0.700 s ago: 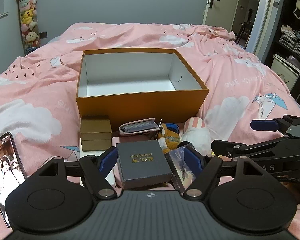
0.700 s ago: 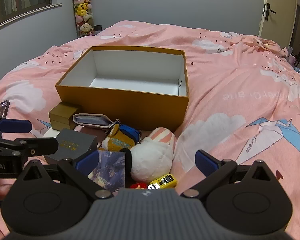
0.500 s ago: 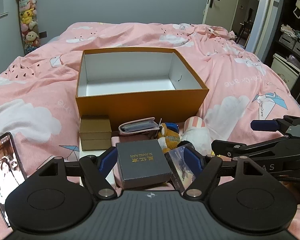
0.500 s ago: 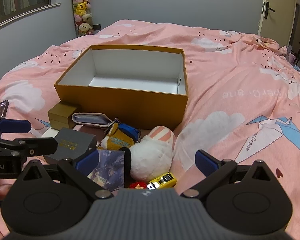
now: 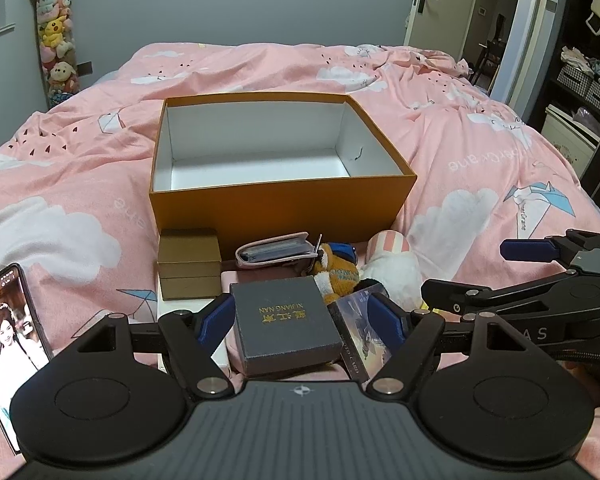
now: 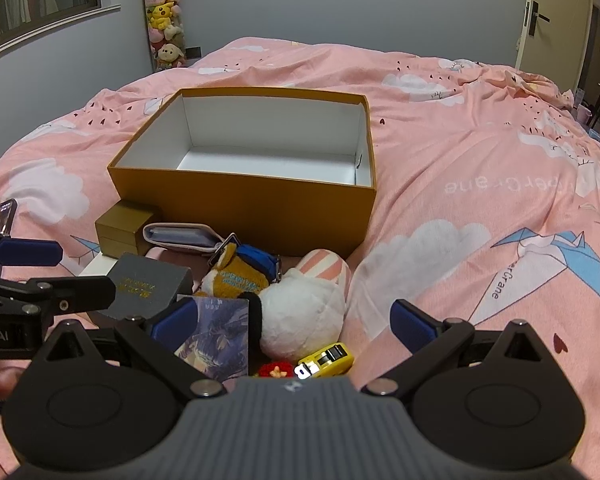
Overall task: Organize objects
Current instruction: 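Move the left tool toward the white rectangular box beside the gold box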
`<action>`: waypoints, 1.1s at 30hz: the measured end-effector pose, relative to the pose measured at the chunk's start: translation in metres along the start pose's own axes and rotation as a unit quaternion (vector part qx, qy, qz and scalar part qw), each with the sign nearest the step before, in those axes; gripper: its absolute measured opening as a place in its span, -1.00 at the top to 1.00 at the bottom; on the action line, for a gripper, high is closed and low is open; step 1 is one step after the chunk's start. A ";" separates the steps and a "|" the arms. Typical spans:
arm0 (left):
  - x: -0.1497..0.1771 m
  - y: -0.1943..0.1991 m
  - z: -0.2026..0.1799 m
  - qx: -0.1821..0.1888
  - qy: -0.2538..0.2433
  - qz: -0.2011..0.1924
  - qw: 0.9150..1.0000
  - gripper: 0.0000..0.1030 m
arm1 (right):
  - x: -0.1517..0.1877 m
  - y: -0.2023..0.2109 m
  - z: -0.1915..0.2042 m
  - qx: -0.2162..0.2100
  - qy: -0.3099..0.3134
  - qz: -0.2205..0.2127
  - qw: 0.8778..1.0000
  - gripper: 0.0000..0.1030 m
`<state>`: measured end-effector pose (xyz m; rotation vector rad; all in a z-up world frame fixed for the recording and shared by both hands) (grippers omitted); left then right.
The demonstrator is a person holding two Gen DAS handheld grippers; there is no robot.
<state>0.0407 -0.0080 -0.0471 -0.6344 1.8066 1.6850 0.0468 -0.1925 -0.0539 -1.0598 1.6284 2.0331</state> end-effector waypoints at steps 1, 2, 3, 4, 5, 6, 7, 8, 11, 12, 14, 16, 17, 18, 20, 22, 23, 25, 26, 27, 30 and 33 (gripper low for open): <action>0.000 0.000 0.000 0.000 0.000 0.000 1.000 -0.71 | -0.001 0.000 0.000 0.000 0.000 0.000 1.000 -0.98; 0.000 0.000 0.000 0.000 0.000 0.000 1.000 -0.71 | 0.001 0.000 -0.001 0.000 0.000 0.000 1.000 -0.98; 0.000 0.000 0.000 0.000 -0.001 0.000 1.000 -0.71 | 0.001 0.000 -0.001 0.000 0.000 0.000 1.000 -0.98; 0.000 0.000 0.000 0.000 -0.001 0.000 1.000 -0.71 | -0.001 0.000 0.000 0.000 0.000 0.001 1.000 -0.98; 0.000 0.000 0.000 0.000 -0.001 0.000 1.000 -0.71 | -0.001 0.000 0.000 0.000 0.000 0.001 1.000 -0.98; 0.000 0.000 0.000 0.000 0.000 0.000 1.000 -0.71 | 0.000 0.000 -0.001 0.000 0.000 0.001 1.000 -0.98; 0.000 0.000 0.000 0.000 0.000 0.001 1.000 -0.71 | 0.000 0.000 0.000 0.000 0.000 0.001 1.000 -0.98; 0.000 -0.001 -0.001 0.000 -0.001 0.001 1.000 -0.71 | 0.000 0.001 -0.001 0.000 0.000 0.001 1.000 -0.98; 0.001 -0.001 -0.002 0.002 -0.003 0.003 1.000 -0.71 | 0.002 0.000 -0.002 -0.001 0.000 0.002 1.000 -0.98; 0.001 -0.001 -0.002 0.002 -0.003 0.004 1.000 -0.71 | 0.002 -0.003 -0.001 0.000 0.001 0.003 1.000 -0.98; 0.001 -0.001 -0.002 0.003 -0.004 0.005 1.000 -0.71 | 0.002 -0.001 0.001 0.000 0.001 0.005 1.000 -0.98; 0.001 -0.001 -0.002 0.004 -0.004 0.007 1.000 -0.71 | 0.002 -0.001 0.001 -0.001 0.000 0.006 1.000 -0.98; 0.001 -0.001 -0.002 0.004 -0.004 0.007 1.000 -0.71 | 0.002 -0.001 0.001 -0.002 0.000 0.007 1.000 -0.98; 0.001 -0.001 -0.002 0.004 -0.004 0.007 1.000 -0.70 | 0.002 -0.001 0.001 -0.003 -0.001 0.008 1.000 -0.98; 0.001 0.000 -0.002 0.004 -0.004 0.007 1.000 -0.69 | 0.002 -0.001 0.002 -0.005 -0.001 0.010 1.000 -0.98; 0.001 -0.001 -0.002 0.005 -0.004 0.006 1.000 -0.69 | 0.002 -0.002 0.003 -0.006 0.000 0.013 1.000 -0.98; 0.001 -0.001 -0.002 0.005 -0.004 0.007 1.000 -0.69 | 0.001 -0.003 0.003 -0.008 0.001 0.015 1.000 -0.98; 0.001 -0.001 -0.002 0.006 -0.002 0.008 1.000 -0.68 | 0.001 -0.004 0.004 -0.010 0.003 0.019 1.000 -0.98; 0.000 -0.001 -0.001 0.007 -0.001 0.008 1.000 -0.67 | 0.000 -0.004 0.005 -0.013 0.004 0.021 1.000 -0.98; 0.000 -0.001 0.001 0.009 0.001 0.009 1.000 -0.66 | 0.000 -0.005 0.005 -0.016 0.005 0.023 1.000 -0.98; -0.001 -0.002 0.007 0.010 0.009 0.014 1.000 -0.59 | -0.004 -0.009 0.006 -0.031 0.006 0.034 0.999 -0.98; -0.003 -0.005 0.017 0.008 0.019 0.018 1.000 -0.54 | -0.009 -0.014 0.009 -0.044 0.011 0.045 0.998 -0.97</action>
Point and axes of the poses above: each gripper's, at about its wrist camera, not at the fingertips, and y roughly against the way its jaws point, z to its left, x to its underside, the point moved 6 cm from there along -y, roughly the way its jaws point, and after that the axes turned 5 degrees about -y, right-handed, at the moved point
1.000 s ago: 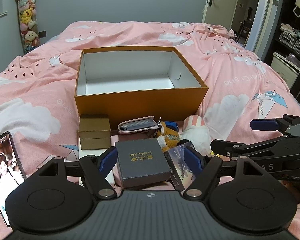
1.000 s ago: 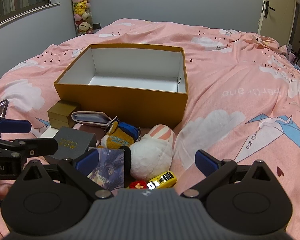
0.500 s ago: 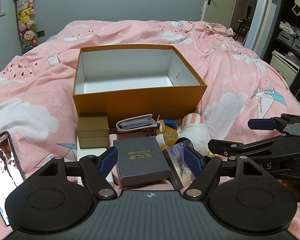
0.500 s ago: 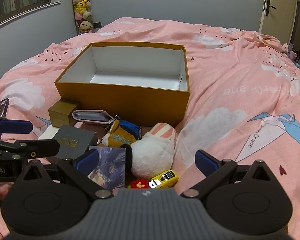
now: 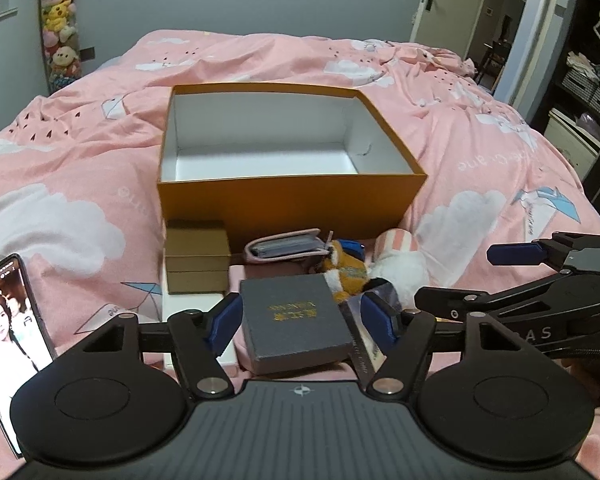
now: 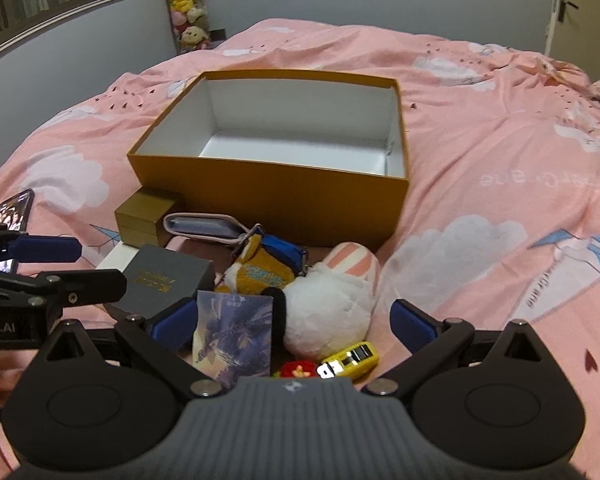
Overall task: Organize objects
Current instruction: 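Move the left tool toward the white rectangular box beside the gold box, then grasp the white box with the left tool while the right tool approaches the gold box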
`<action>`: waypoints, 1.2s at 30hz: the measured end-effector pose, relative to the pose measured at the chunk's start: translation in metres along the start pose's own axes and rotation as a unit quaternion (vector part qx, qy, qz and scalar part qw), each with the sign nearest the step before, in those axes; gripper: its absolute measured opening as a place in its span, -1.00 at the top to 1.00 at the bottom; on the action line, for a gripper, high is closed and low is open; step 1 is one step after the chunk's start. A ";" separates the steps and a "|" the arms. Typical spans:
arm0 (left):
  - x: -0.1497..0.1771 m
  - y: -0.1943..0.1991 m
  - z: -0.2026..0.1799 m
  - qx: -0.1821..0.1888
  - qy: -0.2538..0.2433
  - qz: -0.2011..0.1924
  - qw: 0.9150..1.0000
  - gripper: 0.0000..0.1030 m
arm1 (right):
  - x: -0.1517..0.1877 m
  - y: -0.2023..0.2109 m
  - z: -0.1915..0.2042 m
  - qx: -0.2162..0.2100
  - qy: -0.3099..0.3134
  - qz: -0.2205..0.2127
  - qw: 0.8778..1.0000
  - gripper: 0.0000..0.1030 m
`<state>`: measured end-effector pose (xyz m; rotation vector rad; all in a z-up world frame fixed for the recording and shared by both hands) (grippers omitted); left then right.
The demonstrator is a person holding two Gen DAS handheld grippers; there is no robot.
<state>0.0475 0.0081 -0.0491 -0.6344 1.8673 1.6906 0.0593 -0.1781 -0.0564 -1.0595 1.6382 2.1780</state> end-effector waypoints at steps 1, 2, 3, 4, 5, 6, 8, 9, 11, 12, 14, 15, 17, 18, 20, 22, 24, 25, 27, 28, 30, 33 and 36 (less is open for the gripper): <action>-0.001 -0.001 0.004 -0.002 0.005 0.002 1.000 -0.52 | -0.002 -0.002 0.002 -0.006 0.003 0.004 1.000 -0.97; -0.002 -0.003 0.009 -0.006 0.011 0.004 1.000 -0.49 | -0.005 -0.004 0.004 -0.014 0.005 0.007 1.000 -0.96; -0.003 -0.004 0.014 -0.010 0.016 0.006 1.000 -0.48 | -0.009 -0.007 0.007 -0.023 0.009 0.012 1.000 -0.93; -0.004 -0.005 0.019 -0.015 0.021 0.006 1.000 -0.46 | -0.011 -0.009 0.010 -0.031 0.012 0.015 0.999 -0.91; -0.006 -0.006 0.025 -0.019 0.027 0.007 0.999 -0.43 | -0.016 -0.012 0.014 -0.041 0.014 0.019 0.999 -0.85; -0.007 -0.008 0.031 -0.025 0.031 0.008 0.999 -0.42 | -0.020 -0.015 0.016 -0.047 0.016 0.024 0.998 -0.80; -0.011 -0.011 0.043 -0.039 0.041 0.011 0.998 -0.33 | -0.028 -0.022 0.022 -0.059 0.018 0.030 0.998 -0.73; -0.012 -0.013 0.047 -0.045 0.044 0.013 0.998 -0.31 | -0.033 -0.025 0.025 -0.065 0.022 0.032 0.997 -0.70; -0.014 -0.017 0.056 -0.055 0.050 0.017 0.997 -0.29 | -0.042 -0.031 0.031 -0.074 0.027 0.035 0.996 -0.66; -0.015 -0.020 0.060 -0.058 0.052 0.021 0.997 -0.28 | -0.047 -0.035 0.035 -0.082 0.025 0.038 0.996 -0.61; -0.015 -0.025 0.066 -0.061 0.061 0.029 0.996 -0.24 | -0.057 -0.042 0.040 -0.097 0.018 0.045 0.994 -0.54; -0.014 -0.026 0.069 -0.061 0.064 0.030 0.996 -0.23 | -0.062 -0.047 0.044 -0.105 0.013 0.048 0.993 -0.54; -0.014 -0.030 0.074 -0.064 0.072 0.031 0.995 -0.19 | -0.071 -0.054 0.052 -0.115 0.009 0.051 0.992 -0.54; -0.014 -0.032 0.077 -0.068 0.073 0.033 0.994 -0.19 | -0.074 -0.058 0.056 -0.119 0.007 0.052 0.991 -0.54; -0.013 -0.035 0.082 -0.075 0.073 0.038 0.994 -0.17 | -0.079 -0.066 0.065 -0.129 -0.001 0.057 0.990 -0.54; -0.012 -0.036 0.089 -0.079 0.079 0.043 0.993 -0.10 | -0.082 -0.074 0.075 -0.143 -0.009 0.067 0.987 -0.54; -0.011 -0.035 0.095 -0.082 0.081 0.043 0.992 -0.06 | -0.083 -0.083 0.086 -0.151 -0.011 0.076 0.986 -0.54; -0.012 -0.034 0.099 -0.085 0.083 0.042 0.992 -0.05 | -0.083 -0.087 0.092 -0.156 -0.010 0.081 0.984 -0.54; -0.012 -0.033 0.105 -0.090 0.086 0.044 0.991 -0.01 | -0.084 -0.095 0.101 -0.162 -0.006 0.089 0.983 -0.54; -0.012 -0.033 0.109 -0.091 0.088 0.046 0.991 0.02 | -0.084 -0.099 0.105 -0.164 -0.005 0.093 0.982 -0.54; -0.012 -0.033 0.116 -0.093 0.096 0.049 0.990 0.12 | -0.084 -0.109 0.113 -0.167 -0.008 0.106 0.980 -0.54; -0.014 -0.035 0.126 -0.099 0.106 0.048 0.988 0.18 | -0.084 -0.120 0.121 -0.175 -0.009 0.120 0.977 -0.54; -0.014 -0.042 0.126 -0.099 0.095 0.058 0.989 0.20 | -0.085 -0.133 0.126 -0.174 -0.014 0.132 0.976 -0.54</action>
Point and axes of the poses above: each gripper's, at about its wrist camera, not at the fingertips, and y roughly against the way its jaws point, z to its left, x to its underside, the point moved 6 cm from there along -y, roughly the way its jaws point, and after that the axes turned 5 degrees about -y, right-handed, at the moved point
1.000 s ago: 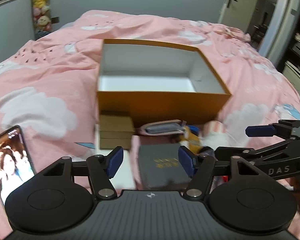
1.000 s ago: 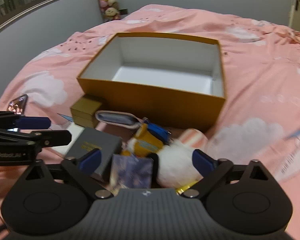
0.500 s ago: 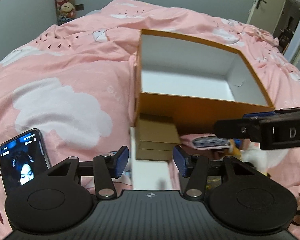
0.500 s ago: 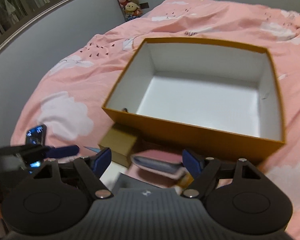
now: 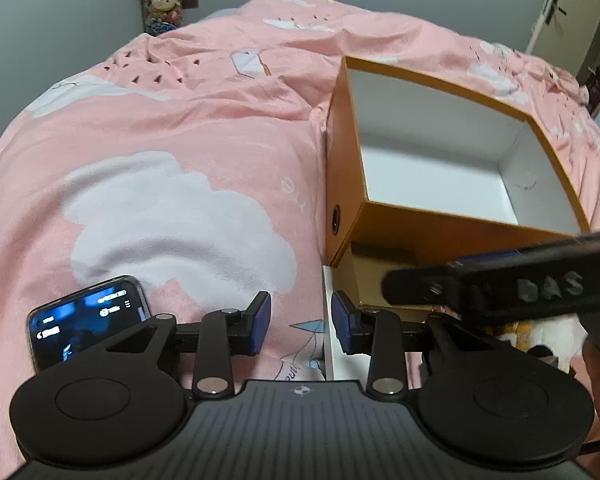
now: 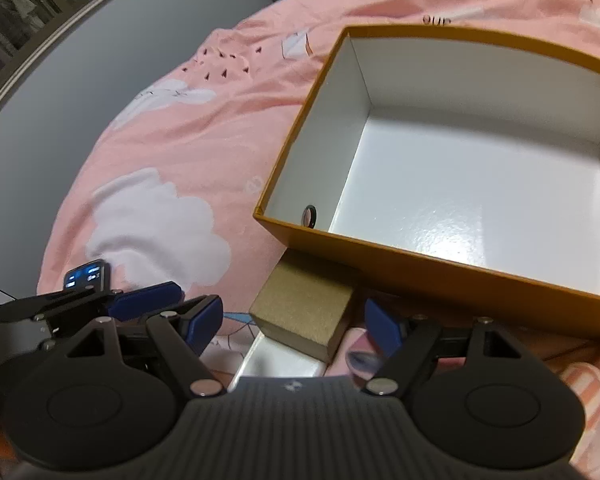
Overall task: Organize objects
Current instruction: 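Grasp the white box with the left tool while the right tool approaches the gold box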
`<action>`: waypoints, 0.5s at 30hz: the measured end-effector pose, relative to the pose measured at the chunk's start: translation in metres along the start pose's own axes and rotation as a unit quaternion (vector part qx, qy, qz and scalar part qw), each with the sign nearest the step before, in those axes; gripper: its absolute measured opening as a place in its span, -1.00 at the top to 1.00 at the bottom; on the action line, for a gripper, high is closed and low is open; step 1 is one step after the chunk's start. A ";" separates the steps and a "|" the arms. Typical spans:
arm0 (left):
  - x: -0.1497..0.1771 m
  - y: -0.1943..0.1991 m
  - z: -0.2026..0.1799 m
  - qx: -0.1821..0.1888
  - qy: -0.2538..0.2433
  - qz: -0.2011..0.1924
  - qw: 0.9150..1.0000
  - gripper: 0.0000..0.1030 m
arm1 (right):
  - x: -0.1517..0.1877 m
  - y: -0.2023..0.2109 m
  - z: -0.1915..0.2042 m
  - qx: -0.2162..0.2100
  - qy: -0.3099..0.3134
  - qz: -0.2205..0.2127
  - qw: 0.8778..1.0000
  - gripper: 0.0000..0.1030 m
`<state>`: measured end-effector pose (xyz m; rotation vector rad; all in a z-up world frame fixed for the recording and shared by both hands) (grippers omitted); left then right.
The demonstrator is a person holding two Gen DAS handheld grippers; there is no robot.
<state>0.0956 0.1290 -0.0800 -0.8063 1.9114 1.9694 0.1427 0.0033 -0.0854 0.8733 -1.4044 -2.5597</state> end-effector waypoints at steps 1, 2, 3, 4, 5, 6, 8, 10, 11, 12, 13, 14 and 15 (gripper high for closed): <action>0.000 -0.002 -0.002 0.002 -0.004 0.003 1.000 0.20 | -0.001 -0.005 -0.001 0.004 -0.006 0.005 1.000 -0.54; 0.001 -0.004 -0.003 0.003 -0.009 0.005 1.000 0.20 | -0.003 -0.010 -0.003 0.006 -0.014 0.012 1.000 -0.54; 0.001 -0.005 -0.005 0.003 -0.015 0.007 1.000 0.20 | -0.004 -0.016 -0.005 0.002 -0.025 0.022 0.999 -0.54; 0.002 -0.007 -0.007 0.003 -0.020 0.009 1.000 0.20 | -0.005 -0.021 -0.007 -0.004 -0.036 0.031 0.999 -0.54; 0.003 -0.008 -0.007 0.003 -0.022 0.012 1.000 0.20 | -0.006 -0.025 -0.008 -0.007 -0.044 0.041 0.998 -0.54; 0.004 -0.010 -0.008 0.004 -0.024 0.015 1.000 0.20 | -0.006 -0.029 -0.010 -0.007 -0.052 0.050 0.997 -0.54; 0.006 -0.012 -0.010 0.004 -0.023 0.021 0.999 0.20 | -0.006 -0.037 -0.013 -0.010 -0.064 0.063 0.996 -0.54; 0.008 -0.013 -0.011 0.001 -0.027 0.026 0.999 0.19 | -0.005 -0.041 -0.014 -0.015 -0.071 0.069 0.995 -0.54; 0.009 -0.014 -0.012 0.000 -0.028 0.027 0.999 0.18 | -0.005 -0.042 -0.014 -0.015 -0.073 0.070 0.995 -0.54; 0.011 -0.014 -0.013 -0.002 -0.030 0.029 0.999 0.18 | -0.005 -0.044 -0.014 -0.017 -0.076 0.072 0.994 -0.54; 0.012 -0.015 -0.014 -0.002 -0.031 0.032 0.999 0.17 | -0.005 -0.046 -0.014 -0.019 -0.080 0.074 0.994 -0.54; 0.013 -0.016 -0.014 0.000 -0.032 0.035 0.999 0.14 | -0.005 -0.048 -0.014 -0.020 -0.083 0.076 0.993 -0.55; 0.015 -0.016 -0.015 0.002 -0.031 0.038 0.999 0.12 | -0.005 -0.050 -0.014 -0.019 -0.084 0.076 0.993 -0.54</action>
Point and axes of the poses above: each gripper's, at about its wrist camera, not at the fingertips, and y roughly against the way its jaws point, z to its left, x to its underside, the point moved 6 cm from there along -y, roughly the way its jaws point, and after that the axes turned 5 degrees about -y, right-handed, at the moved point
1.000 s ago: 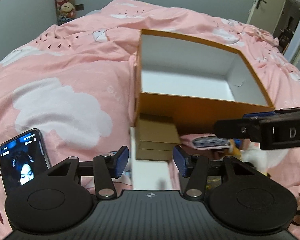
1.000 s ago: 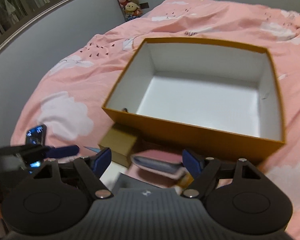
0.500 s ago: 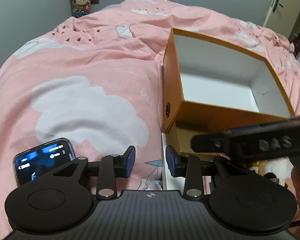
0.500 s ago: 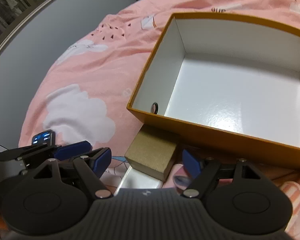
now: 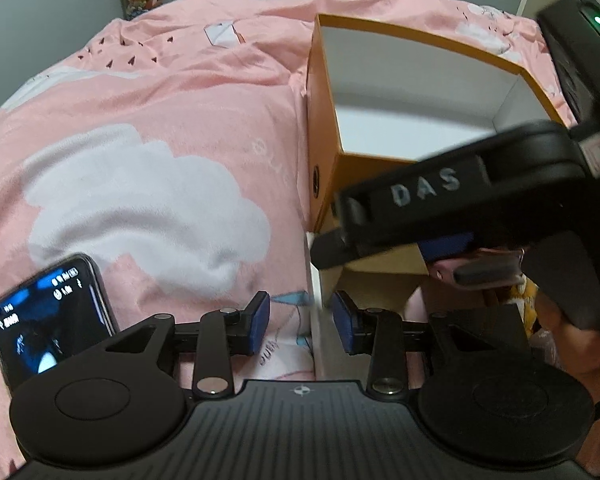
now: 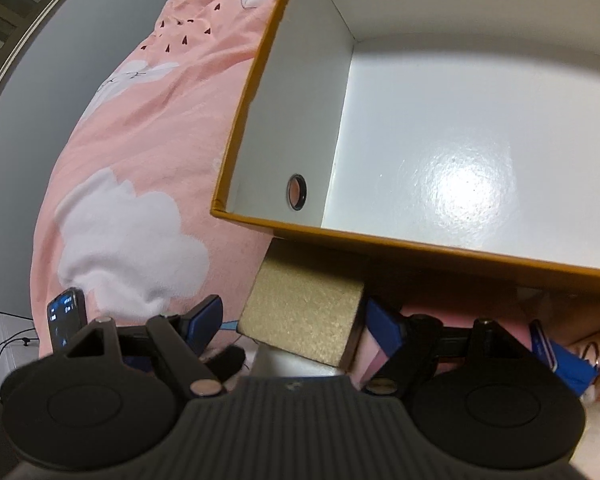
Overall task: Organize objects
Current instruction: 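Grasp the white box with the left tool while the right tool approaches the gold box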
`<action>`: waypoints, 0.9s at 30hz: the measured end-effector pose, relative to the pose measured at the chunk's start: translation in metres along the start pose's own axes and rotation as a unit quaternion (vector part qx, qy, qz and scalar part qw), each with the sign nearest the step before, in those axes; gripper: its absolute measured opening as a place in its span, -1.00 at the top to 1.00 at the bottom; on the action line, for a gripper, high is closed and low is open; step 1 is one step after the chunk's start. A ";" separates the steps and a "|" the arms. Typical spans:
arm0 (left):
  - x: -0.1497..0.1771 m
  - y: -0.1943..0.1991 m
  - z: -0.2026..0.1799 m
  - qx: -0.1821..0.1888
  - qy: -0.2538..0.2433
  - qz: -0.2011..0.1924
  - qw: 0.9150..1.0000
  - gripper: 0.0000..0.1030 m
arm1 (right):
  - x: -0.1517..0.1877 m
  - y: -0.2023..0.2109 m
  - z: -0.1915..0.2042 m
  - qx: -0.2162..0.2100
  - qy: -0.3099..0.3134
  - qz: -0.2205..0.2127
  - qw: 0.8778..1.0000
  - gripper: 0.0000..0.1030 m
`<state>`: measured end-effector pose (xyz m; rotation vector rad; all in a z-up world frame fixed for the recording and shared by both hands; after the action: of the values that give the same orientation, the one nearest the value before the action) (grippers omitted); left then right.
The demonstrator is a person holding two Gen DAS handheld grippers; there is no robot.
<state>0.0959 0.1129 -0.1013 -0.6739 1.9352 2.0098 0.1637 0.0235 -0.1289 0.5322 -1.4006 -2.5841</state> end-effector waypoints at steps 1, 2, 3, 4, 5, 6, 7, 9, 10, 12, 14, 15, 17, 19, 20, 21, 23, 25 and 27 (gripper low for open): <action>0.002 -0.001 -0.001 0.001 0.000 0.002 1.000 0.10 | 0.000 -0.001 0.000 0.002 -0.001 0.000 1.000 -0.54; 0.002 -0.001 -0.002 0.001 0.000 0.004 1.000 0.09 | 0.000 -0.002 0.000 0.007 0.000 -0.001 1.000 -0.42; 0.003 -0.002 -0.003 -0.001 -0.001 0.004 1.000 0.08 | 0.001 0.000 -0.001 0.012 0.003 -0.004 1.000 -0.35; 0.003 -0.002 -0.004 -0.001 -0.001 0.004 1.000 0.05 | 0.002 0.001 -0.001 0.010 0.004 -0.004 1.000 -0.35; 0.003 -0.001 -0.005 0.000 -0.001 0.004 1.000 -0.01 | 0.003 0.003 -0.002 0.007 0.004 -0.005 1.000 -0.34; 0.003 -0.001 -0.007 0.002 -0.001 0.004 1.000 -0.04 | 0.004 0.006 -0.002 0.006 0.007 -0.010 1.000 -0.34; 0.003 -0.001 -0.009 0.005 -0.002 0.004 1.000 -0.06 | 0.005 0.010 -0.001 0.006 0.011 -0.016 1.000 -0.34; 0.005 0.001 -0.012 0.013 0.000 0.004 1.000 -0.11 | 0.007 0.020 0.001 0.008 0.023 -0.029 0.999 -0.33; 0.005 0.002 -0.013 0.018 0.002 0.004 1.000 -0.14 | 0.008 0.026 0.002 0.008 0.029 -0.036 0.999 -0.33; 0.007 0.003 -0.016 0.030 0.004 0.005 1.000 -0.17 | 0.010 0.042 0.004 0.004 0.039 -0.054 0.998 -0.33; 0.009 0.003 -0.020 0.044 0.009 0.011 0.999 -0.24 | 0.013 0.058 0.005 0.001 0.048 -0.069 0.996 -0.32; 0.009 0.001 -0.022 0.053 0.013 0.015 0.998 -0.25 | 0.014 0.066 0.006 0.001 0.054 -0.078 0.995 -0.31; 0.009 -0.002 -0.022 0.060 0.019 0.023 0.998 -0.28 | 0.017 0.083 0.006 0.005 0.066 -0.098 0.993 -0.31; 0.009 -0.005 -0.021 0.059 0.026 0.030 0.997 -0.30 | 0.019 0.099 0.004 0.020 0.079 -0.121 0.989 -0.31; 0.008 -0.008 -0.020 0.059 0.031 0.034 0.997 -0.31 | 0.020 0.105 0.001 0.028 0.082 -0.130 0.988 -0.30; 0.007 -0.010 -0.018 0.060 0.037 0.038 0.997 -0.31 | 0.021 0.112 -0.004 0.036 0.082 -0.139 0.986 -0.30; 0.006 -0.014 -0.017 0.066 0.047 0.046 0.996 -0.34 | 0.023 0.122 -0.016 0.045 0.074 -0.148 0.985 -0.29; 0.005 -0.019 -0.018 0.069 0.054 0.055 0.995 -0.35 | 0.025 0.128 -0.031 0.054 0.058 -0.150 0.985 -0.29; 0.003 -0.024 -0.020 0.068 0.056 0.062 0.994 -0.40 | 0.027 0.132 -0.046 0.068 0.041 -0.155 0.985 0.32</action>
<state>0.1078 0.0940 -0.1234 -0.6605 2.2067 1.9253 0.1520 -0.0930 -0.0483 0.9356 -1.5860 -2.6705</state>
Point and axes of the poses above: each gripper's, at about its wrist camera, not at the fingertips, and y roughly against the way its jaws point, z to its left, x to its underside, the point moved 6 cm from there along -y, roughly the way its jaws point, and after that the axes turned 5 degrees about -y, right-handed, at the moved point
